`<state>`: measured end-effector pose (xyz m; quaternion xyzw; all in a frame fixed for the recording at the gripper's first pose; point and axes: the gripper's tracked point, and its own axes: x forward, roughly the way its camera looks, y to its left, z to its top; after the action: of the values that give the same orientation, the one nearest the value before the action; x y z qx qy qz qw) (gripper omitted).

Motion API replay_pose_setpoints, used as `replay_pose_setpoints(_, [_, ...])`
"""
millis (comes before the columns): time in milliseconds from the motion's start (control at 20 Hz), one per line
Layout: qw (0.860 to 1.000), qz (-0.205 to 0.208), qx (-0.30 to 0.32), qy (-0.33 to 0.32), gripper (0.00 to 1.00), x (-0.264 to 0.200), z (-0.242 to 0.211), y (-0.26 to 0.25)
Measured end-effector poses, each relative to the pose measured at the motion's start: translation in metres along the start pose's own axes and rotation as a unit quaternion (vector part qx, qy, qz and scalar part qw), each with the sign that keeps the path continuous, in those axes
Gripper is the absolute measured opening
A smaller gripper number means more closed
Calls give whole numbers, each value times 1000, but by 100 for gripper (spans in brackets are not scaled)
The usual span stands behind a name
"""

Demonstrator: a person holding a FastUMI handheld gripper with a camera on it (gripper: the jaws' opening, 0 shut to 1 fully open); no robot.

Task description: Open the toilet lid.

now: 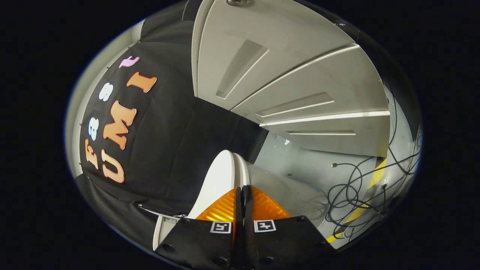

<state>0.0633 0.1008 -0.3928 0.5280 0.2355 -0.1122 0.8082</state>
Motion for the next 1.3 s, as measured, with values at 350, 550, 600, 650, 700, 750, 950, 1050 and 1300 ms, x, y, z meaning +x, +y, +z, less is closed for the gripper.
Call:
replay_pose_setpoints(350, [1000, -14, 14, -3, 8, 0, -1, 1])
replay_pose_setpoints(550, [1000, -11, 21, -3, 8, -1, 0, 3])
replay_pose_setpoints(600, [1000, -11, 18, -2, 8, -2, 0, 4])
replay_pose_setpoints(650, [1000, -11, 17, -3, 8, -2, 0, 6])
replay_pose_setpoints(700, [1000, -10, 14, -6, 8, -5, 1, 9])
replay_pose_setpoints(750, [1000, -9, 5, -9, 8, -6, 3, 14])
replay_pose_setpoints(950, [999, -9, -43, -21, 8, -12, 8, 36])
replay_pose_setpoints(1050, [997, -11, -68, -33, 8, -12, 14, 48])
replay_pose_setpoints(1300, [989, 1, -120, -84, 8, -12, 33, 87])
